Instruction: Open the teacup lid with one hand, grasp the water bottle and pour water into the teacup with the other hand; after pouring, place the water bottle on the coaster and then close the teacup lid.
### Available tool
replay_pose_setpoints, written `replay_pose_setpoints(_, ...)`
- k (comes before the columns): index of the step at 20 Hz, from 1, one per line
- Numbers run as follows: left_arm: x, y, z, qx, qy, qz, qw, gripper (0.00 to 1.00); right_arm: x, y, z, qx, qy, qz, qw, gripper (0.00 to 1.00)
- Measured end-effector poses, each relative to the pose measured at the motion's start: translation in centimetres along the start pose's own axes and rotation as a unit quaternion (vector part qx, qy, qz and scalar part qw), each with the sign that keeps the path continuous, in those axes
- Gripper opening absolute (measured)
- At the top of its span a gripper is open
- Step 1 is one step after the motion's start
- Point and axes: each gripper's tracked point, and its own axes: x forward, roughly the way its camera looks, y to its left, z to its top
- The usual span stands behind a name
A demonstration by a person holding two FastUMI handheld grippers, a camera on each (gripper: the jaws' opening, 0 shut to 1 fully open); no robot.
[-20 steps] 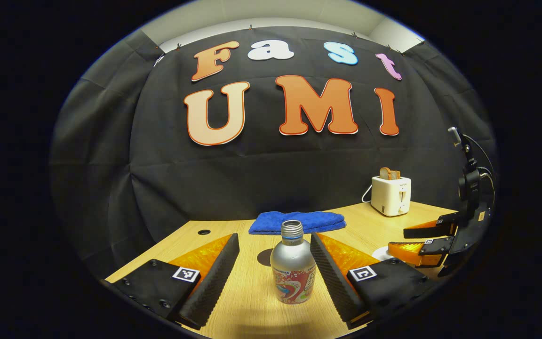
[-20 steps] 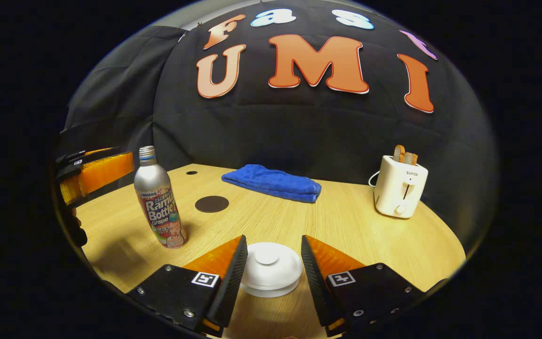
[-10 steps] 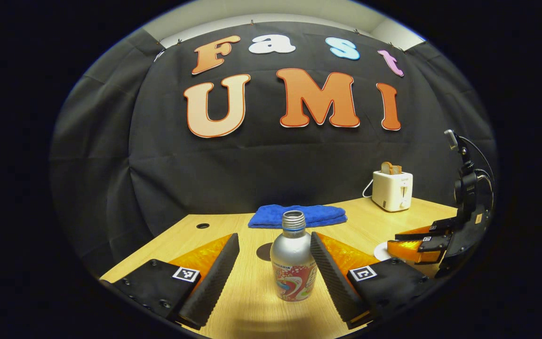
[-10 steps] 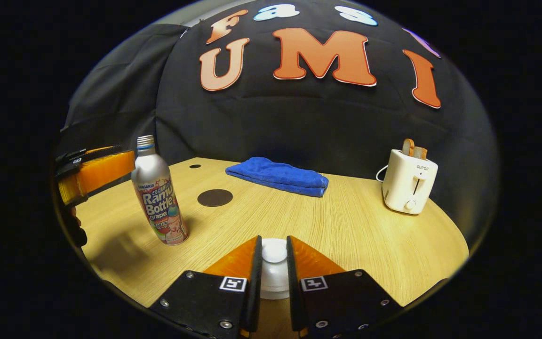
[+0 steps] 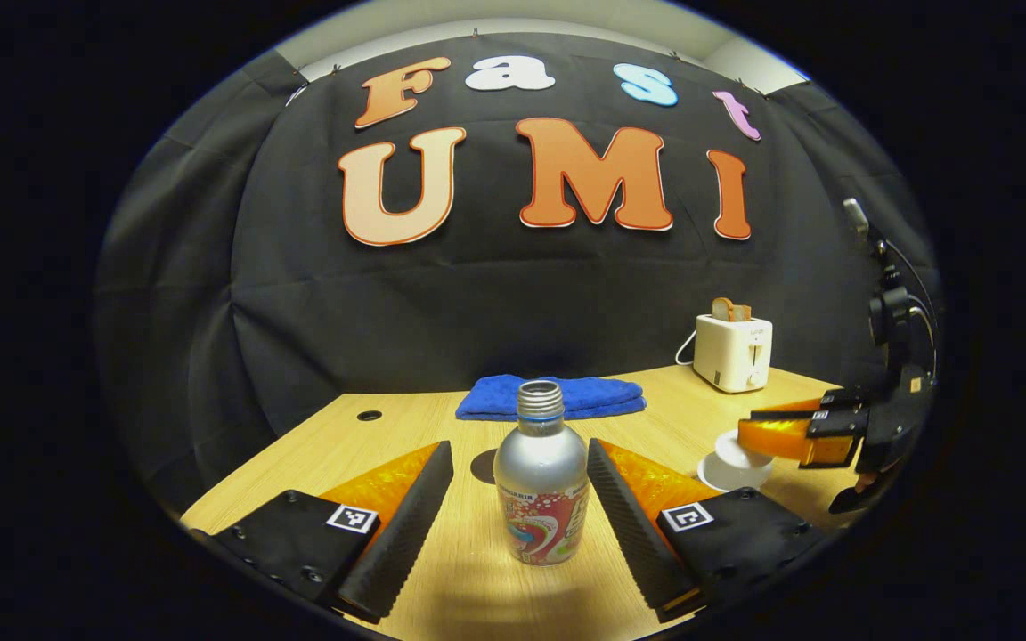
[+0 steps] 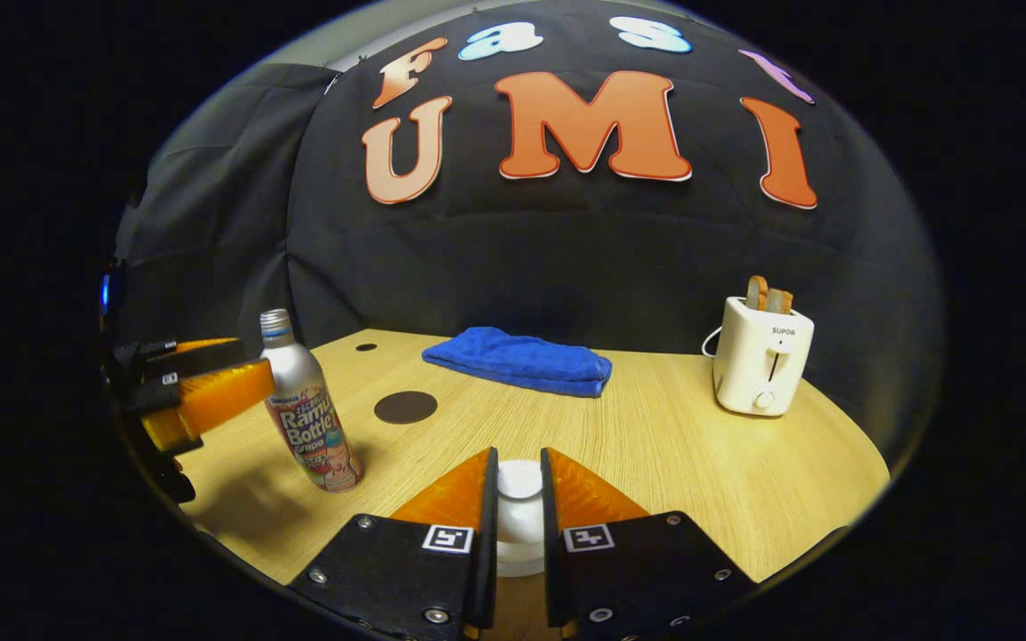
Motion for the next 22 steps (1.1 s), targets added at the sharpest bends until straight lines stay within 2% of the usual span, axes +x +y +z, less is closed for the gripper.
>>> replay_pose_setpoints(8,2.2,-1.3,-4.7,-0.006,0.056,-0.014,0.998,1.00,-2.9,-4.9,3.6,-0.012,-0.039,-0.053,0.998,0.23)
replay_pose_setpoints(12,3.3,-1.4,-7.1,-0.017,0.086,-0.019,0.996,0.98,-3.9,-7.5,4.1,-0.012,-0.042,-0.082,0.996,0.22)
replay_pose_setpoints(13,3.6,-1.4,-7.6,-0.020,0.091,-0.021,0.995,1.00,-4.1,-8.0,4.1,-0.012,-0.041,-0.088,0.995,0.22)
replay_pose_setpoints(14,3.6,-1.4,-7.9,-0.022,0.095,-0.021,0.995,0.97,-4.4,-8.5,4.1,-0.011,-0.041,-0.093,0.995,0.22)
replay_pose_setpoints(16,3.6,-1.3,-8.0,-0.025,0.096,-0.021,0.995,0.98,-4.6,-9.4,4.2,-0.011,-0.041,-0.102,0.994,0.23)
replay_pose_setpoints(17,3.9,-1.3,-7.7,-0.025,0.095,-0.023,0.995,0.89,-5.0,-9.6,4.0,-0.013,-0.040,-0.106,0.994,0.23)
replay_pose_setpoints(19,3.9,-1.1,-8.0,-0.028,0.092,-0.019,0.995,0.84,-5.3,-10.3,3.9,-0.016,-0.036,-0.114,0.993,0.22)
replay_pose_setpoints(20,3.9,-1.3,-7.7,-0.025,0.091,-0.019,0.995,0.87,-5.5,-10.5,3.8,-0.017,-0.036,-0.118,0.992,0.22)
replay_pose_setpoints(22,4.2,-1.0,-7.2,-0.018,0.089,-0.015,0.996,0.84,-5.8,-10.8,3.9,-0.018,-0.035,-0.123,0.992,0.22)
